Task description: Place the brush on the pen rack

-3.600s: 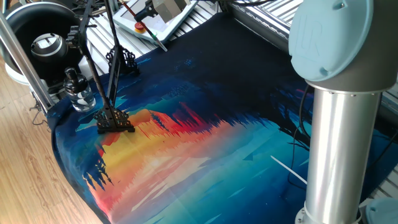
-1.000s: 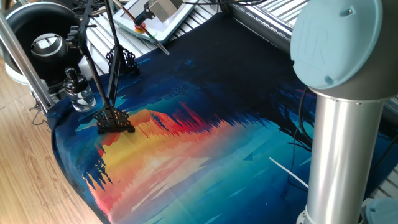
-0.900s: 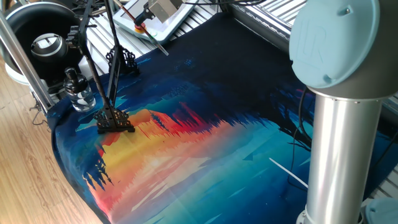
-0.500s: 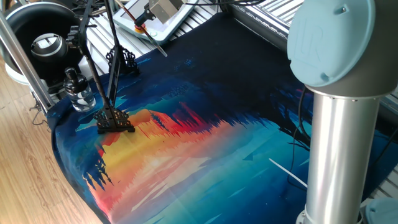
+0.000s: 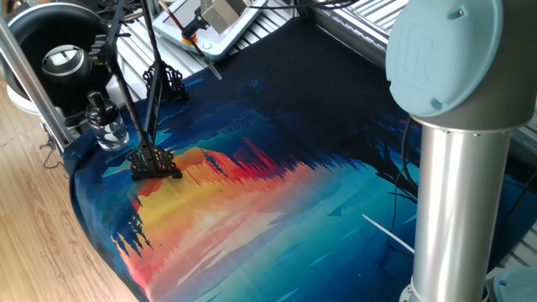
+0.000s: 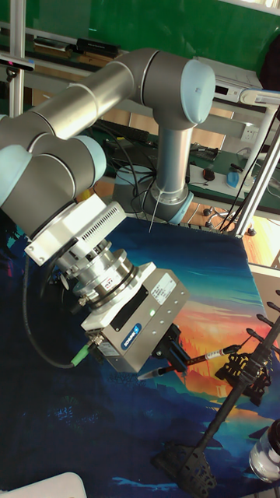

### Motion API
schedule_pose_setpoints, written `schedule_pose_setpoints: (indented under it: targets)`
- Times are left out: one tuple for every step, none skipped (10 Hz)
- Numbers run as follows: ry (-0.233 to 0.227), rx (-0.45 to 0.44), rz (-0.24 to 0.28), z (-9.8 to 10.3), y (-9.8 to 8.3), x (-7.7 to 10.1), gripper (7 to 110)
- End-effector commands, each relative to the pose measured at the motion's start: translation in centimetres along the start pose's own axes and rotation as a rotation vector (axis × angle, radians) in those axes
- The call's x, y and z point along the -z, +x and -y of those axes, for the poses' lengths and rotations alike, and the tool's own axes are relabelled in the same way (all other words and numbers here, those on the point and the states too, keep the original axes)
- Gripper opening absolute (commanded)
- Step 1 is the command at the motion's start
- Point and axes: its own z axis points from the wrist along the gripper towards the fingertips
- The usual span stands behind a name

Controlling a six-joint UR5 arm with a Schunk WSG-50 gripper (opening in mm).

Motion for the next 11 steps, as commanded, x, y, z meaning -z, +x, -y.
schedule_pose_setpoints:
  targets:
    - [0.003, -0.009, 0.018, -0.1, -0.6, -0.3, 7]
    - [0.005, -0.010, 0.016, -0.2, -0.6, -0.6, 7]
    - [0.014, -0.012, 0.013, -0.1, -0.6, -0.9, 7]
    - [0.020, -0.016, 0.015, 0.0, -0.7, -1.2, 7]
    - [0.022, -0.016, 0.016, 0.0, -0.8, -1.4, 7]
    - [0.022, -0.014, 0.018, -0.1, -0.9, -1.6, 7]
    - [0.025, -0.012, 0.019, 0.0, -0.9, -1.8, 7]
    - [0.023, -0.010, 0.028, 0.0, -1.2, -2.1, 7]
    - [0.023, -0.010, 0.031, 0.0, -1.4, -2.3, 7]
    - [0.026, -0.012, 0.030, 0.0, -1.4, -2.4, 7]
    - [0.028, -0.013, 0.029, 0.1, -1.4, -2.4, 7]
